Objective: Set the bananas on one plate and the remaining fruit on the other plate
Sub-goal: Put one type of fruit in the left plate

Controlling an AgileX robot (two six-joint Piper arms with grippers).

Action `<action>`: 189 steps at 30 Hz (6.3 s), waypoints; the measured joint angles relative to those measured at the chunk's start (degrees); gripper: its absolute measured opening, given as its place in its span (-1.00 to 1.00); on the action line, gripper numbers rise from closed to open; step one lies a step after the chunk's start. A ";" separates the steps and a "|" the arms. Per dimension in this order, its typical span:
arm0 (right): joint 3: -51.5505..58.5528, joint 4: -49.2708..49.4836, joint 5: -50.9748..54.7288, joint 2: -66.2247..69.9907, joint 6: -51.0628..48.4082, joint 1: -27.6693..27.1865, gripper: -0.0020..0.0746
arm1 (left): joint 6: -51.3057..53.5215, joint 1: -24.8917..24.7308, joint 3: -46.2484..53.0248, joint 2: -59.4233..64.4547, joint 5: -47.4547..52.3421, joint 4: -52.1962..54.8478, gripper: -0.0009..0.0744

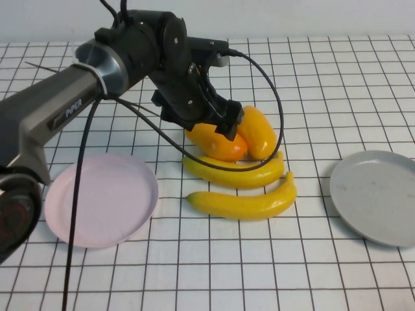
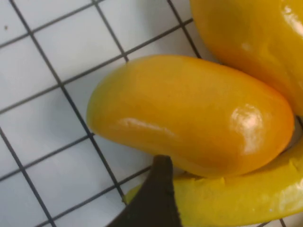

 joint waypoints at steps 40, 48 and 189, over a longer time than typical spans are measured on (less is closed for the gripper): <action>0.00 0.00 0.00 0.00 0.00 0.00 -0.99 | 73.02 2.01 0.00 2.54 -5.47 0.07 0.65; 0.00 0.00 0.00 0.00 0.00 0.00 -0.99 | 79.91 2.01 0.00 3.59 -6.33 0.07 0.64; 0.00 0.00 0.00 0.00 0.00 0.00 -0.99 | -10.62 4.91 14.32 -9.76 -22.72 -5.51 0.80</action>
